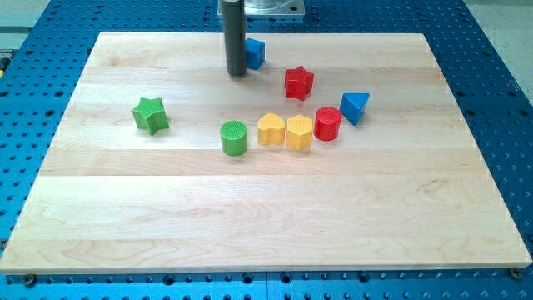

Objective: Slide the red star to the top of the green circle

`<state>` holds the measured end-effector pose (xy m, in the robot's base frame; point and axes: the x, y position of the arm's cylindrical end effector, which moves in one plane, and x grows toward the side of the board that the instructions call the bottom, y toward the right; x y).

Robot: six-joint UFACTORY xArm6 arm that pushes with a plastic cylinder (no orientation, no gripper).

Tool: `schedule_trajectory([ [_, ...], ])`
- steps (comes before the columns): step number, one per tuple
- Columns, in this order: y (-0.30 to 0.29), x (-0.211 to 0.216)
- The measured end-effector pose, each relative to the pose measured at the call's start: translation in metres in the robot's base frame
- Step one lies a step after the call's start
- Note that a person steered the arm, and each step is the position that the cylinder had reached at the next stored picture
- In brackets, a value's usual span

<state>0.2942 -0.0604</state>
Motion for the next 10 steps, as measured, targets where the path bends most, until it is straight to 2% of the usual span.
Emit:
schedule_trajectory([
  [1,0.022,0.002],
  [2,0.088,0.002],
  [3,0.098,0.006],
  [4,0.137,0.0],
  [5,0.178,0.015],
  [6,0.163,0.048],
  [7,0.083,0.064],
  [8,0.057,0.066],
  [9,0.129,0.053],
  [10,0.132,0.033],
])
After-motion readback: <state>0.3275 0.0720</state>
